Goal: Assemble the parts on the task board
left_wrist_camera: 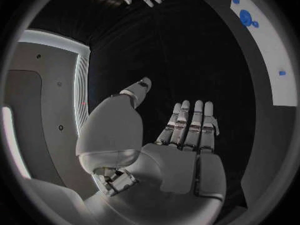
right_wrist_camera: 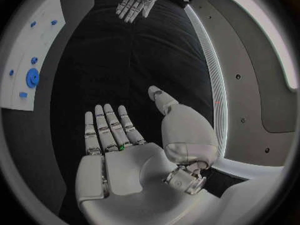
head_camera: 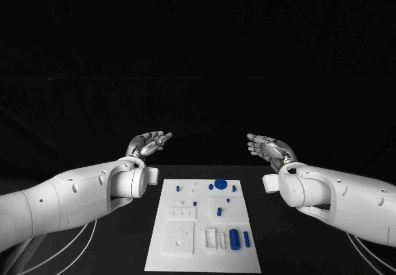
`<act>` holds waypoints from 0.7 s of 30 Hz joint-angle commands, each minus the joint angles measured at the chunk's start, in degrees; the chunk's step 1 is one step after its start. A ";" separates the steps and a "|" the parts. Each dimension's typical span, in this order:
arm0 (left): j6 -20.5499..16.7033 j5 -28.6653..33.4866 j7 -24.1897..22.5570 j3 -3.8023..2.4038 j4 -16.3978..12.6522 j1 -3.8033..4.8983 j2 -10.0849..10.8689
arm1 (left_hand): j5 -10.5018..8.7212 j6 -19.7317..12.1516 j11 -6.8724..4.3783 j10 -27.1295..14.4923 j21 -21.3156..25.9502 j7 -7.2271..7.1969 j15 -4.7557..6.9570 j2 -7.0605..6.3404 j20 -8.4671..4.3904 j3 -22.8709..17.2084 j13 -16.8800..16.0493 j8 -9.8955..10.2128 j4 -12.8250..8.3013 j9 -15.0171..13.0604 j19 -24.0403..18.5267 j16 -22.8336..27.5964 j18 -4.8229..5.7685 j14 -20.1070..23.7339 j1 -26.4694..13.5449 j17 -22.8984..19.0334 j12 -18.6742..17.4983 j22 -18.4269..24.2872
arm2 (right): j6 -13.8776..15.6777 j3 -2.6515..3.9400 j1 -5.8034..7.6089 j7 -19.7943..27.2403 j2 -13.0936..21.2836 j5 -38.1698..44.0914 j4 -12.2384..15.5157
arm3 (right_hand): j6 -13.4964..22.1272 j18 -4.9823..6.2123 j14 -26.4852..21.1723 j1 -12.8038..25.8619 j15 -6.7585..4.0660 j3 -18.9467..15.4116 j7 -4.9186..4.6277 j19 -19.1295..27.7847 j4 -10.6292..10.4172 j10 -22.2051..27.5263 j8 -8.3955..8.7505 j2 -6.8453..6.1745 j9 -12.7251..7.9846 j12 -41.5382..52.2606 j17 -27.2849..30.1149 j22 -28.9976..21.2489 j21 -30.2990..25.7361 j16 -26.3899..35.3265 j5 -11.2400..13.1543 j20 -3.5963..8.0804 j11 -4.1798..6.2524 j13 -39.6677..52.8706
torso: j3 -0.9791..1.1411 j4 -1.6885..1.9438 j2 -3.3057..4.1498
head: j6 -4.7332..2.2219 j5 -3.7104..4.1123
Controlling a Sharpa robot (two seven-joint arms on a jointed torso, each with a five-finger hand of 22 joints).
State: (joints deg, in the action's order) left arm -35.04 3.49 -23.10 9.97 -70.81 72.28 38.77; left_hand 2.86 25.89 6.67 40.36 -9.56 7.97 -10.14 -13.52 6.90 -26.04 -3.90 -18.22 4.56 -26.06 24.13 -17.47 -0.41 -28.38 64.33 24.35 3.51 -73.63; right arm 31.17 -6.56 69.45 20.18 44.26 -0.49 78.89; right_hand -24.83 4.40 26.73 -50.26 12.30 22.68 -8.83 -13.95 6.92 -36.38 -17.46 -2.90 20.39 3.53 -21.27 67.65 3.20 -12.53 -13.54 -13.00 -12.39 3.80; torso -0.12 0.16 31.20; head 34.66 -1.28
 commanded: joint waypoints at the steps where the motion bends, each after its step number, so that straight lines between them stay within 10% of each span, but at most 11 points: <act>1: 7.20 2.61 3.83 0.93 2.32 1.34 -0.88 | 0.48 1.28 0.23 1.73 -0.64 0.18 -0.21 -0.41 0.19 -0.98 -0.20 -0.97 0.20 -1.04 1.17 -0.78 0.41 -1.43 2.61 0.99 0.51 -2.83 | -12.72 -0.98 1.60 -7.13 -0.20 0.17 -2.13 | -1.36 0.63 1.40 -2.52 0.70 1.25 -3.61 -1.17 0.74 -1.75 -0.91 -0.09 0.83 0.46 -0.89 3.43 0.57 -0.97 -0.87 -0.65 -0.57 0.20 | -0.01 0.02 0.00 | -0.01 0.00; 11: 8.19 2.95 4.42 1.60 3.64 2.18 -1.31 | 0.48 2.11 1.25 3.23 -1.78 1.48 -0.17 0.97 -0.75 0.24 -0.43 -1.42 -0.25 -1.29 2.91 -2.18 0.39 -3.89 2.95 1.62 1.02 -2.74 | -18.38 -2.62 3.97 -10.63 -0.35 0.18 -4.99 | -3.52 1.83 4.87 -6.11 1.77 2.65 -4.89 -6.03 4.69 -5.21 -2.14 -0.30 1.28 1.39 -1.60 8.22 1.51 -3.13 -0.72 -0.43 -2.00 0.52 | -0.01 0.02 0.00 | -0.01 0.00; 12: 11.55 1.76 4.21 1.73 3.39 2.16 -0.39 | 0.52 2.29 1.41 3.47 -1.92 1.67 -0.20 1.24 -0.91 0.49 -0.44 -1.49 -0.42 -1.31 3.16 -2.29 0.41 -4.11 3.06 1.66 1.07 -2.72 | -14.89 -2.61 3.95 -10.19 -2.23 12.62 -9.22 | -3.87 2.08 5.47 -6.42 2.05 2.92 -5.07 -6.69 5.18 -5.81 -2.29 -0.21 1.31 1.44 -1.63 8.13 1.47 -3.42 -0.70 -0.40 -2.25 0.50 | -0.11 0.06 0.00 | 0.63 -0.50; 13: 12.01 1.34 4.11 1.74 3.31 2.16 -0.22 | 2.13 2.79 1.88 4.13 -2.23 2.29 -0.32 2.10 -1.24 0.87 -0.50 -1.70 -1.08 -1.36 3.73 -2.53 0.41 -4.65 3.63 1.72 1.23 -2.68 | -15.07 -2.61 3.95 -10.14 -2.48 14.11 -9.74 | -4.73 2.69 7.21 -7.33 2.45 3.73 -5.48 -8.23 5.84 -7.00 -2.67 -0.12 1.42 1.79 -1.89 8.12 1.86 -4.30 -0.67 -0.23 -2.60 0.61 | -0.11 -0.03 0.02 | 0.65 -0.65; 14: 11.76 1.10 3.91 1.74 3.29 2.16 -0.16 | 7.70 4.26 3.38 5.80 -3.19 4.02 -0.63 3.73 -1.76 0.90 -0.71 -2.31 -3.28 -1.50 5.77 -3.45 -0.05 -6.62 5.33 2.00 1.82 -2.61 | -15.06 -2.61 3.94 -10.27 -2.67 15.72 -10.20 | -5.77 3.35 8.96 -8.51 2.43 5.19 -5.81 -9.97 6.51 -8.30 -3.06 0.26 1.50 2.06 -2.02 7.99 2.15 -5.07 0.21 -0.15 -2.48 0.64 | -0.13 -0.05 0.07 | 0.60 -0.69; 21: 11.94 0.70 3.39 1.74 2.65 2.19 0.64 | 6.38 11.95 3.10 16.75 -6.32 4.33 0.82 6.45 -3.36 2.29 -2.02 -4.28 -9.21 -1.06 14.73 -7.42 -3.15 -17.57 4.78 2.89 5.87 -2.48 | -13.71 -2.58 3.93 -9.93 -4.15 28.17 -13.31 | -11.61 6.18 16.93 -12.26 -0.31 13.02 -4.91 -17.43 7.55 -14.82 -4.89 -1.43 1.68 3.45 -2.52 7.63 3.53 -8.09 6.45 -0.10 -0.38 0.80 | -0.05 0.02 0.22 | 0.70 -0.71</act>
State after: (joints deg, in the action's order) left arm -25.48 5.07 -19.28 11.77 -67.89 74.37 39.33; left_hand 9.41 37.54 9.80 56.69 -15.78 10.19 -9.27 -7.50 3.64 -23.75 -5.86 -22.31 -4.47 -27.14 38.59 -24.75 -2.85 -45.60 69.18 27.22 9.22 -74.95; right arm 17.61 -9.16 73.38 10.37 40.29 16.89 65.88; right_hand -36.18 10.18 43.31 -62.08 12.15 35.41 -10.05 -31.06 14.40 -50.92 -22.11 -4.40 22.06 6.81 -23.78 74.97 6.59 -20.53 -7.26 -13.10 -12.85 4.60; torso -0.21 0.16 31.32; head 35.32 -1.96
